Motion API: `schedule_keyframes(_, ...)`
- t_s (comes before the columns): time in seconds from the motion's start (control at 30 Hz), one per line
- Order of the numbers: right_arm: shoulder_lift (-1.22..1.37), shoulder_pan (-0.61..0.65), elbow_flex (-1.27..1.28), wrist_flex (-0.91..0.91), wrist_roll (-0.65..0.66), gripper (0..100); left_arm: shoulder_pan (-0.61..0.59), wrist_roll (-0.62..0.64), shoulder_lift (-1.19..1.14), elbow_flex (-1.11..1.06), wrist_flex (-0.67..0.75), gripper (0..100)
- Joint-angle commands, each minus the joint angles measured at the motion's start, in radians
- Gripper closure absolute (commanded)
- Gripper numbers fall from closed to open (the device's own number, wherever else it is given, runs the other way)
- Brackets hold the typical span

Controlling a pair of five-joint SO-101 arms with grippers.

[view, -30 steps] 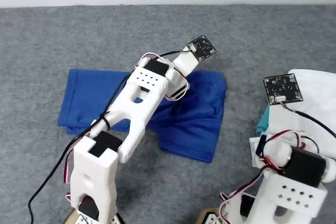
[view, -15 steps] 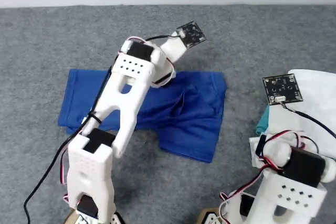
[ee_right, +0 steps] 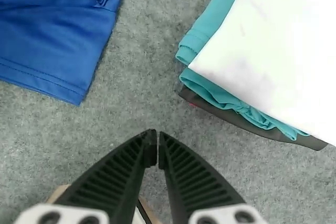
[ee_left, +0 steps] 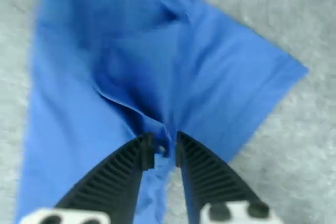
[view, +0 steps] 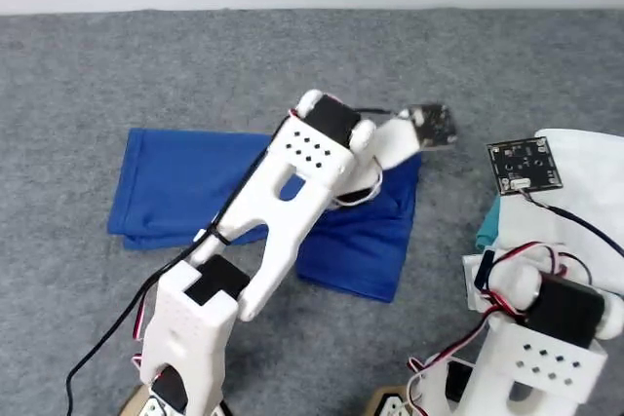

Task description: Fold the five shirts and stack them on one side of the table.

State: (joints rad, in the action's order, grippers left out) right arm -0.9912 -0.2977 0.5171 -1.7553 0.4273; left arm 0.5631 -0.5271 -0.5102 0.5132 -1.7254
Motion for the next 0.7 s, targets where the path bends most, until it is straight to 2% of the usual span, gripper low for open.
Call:
schedule_keyframes(0.0, -0.013, -0.012, -0.008, -0.039, 0.005, 98.0, -0.061, -0.011, 0.006, -0.142, 0.110, 93)
schedule_keyframes(0.13, -0.013, -0.012, -0.008, -0.039, 0.005, 98.0, -0.199, -0.012, 0.006, -0.298, 0.318, 92)
schedule_keyframes(0.23, -0.013, -0.012, -0.008, -0.039, 0.005, 98.0, -0.262, -0.012, 0.006, -0.332, 0.390, 92)
schedule_keyframes(0.43, -0.013, -0.012, -0.008, -0.039, 0.005, 98.0, -0.276, -0.011, 0.011, -0.331, 0.390, 92)
schedule_keyframes(0.67, -0.013, -0.012, -0.008, -0.039, 0.005, 98.0, -0.213, -0.008, 0.018, -0.265, 0.253, 93)
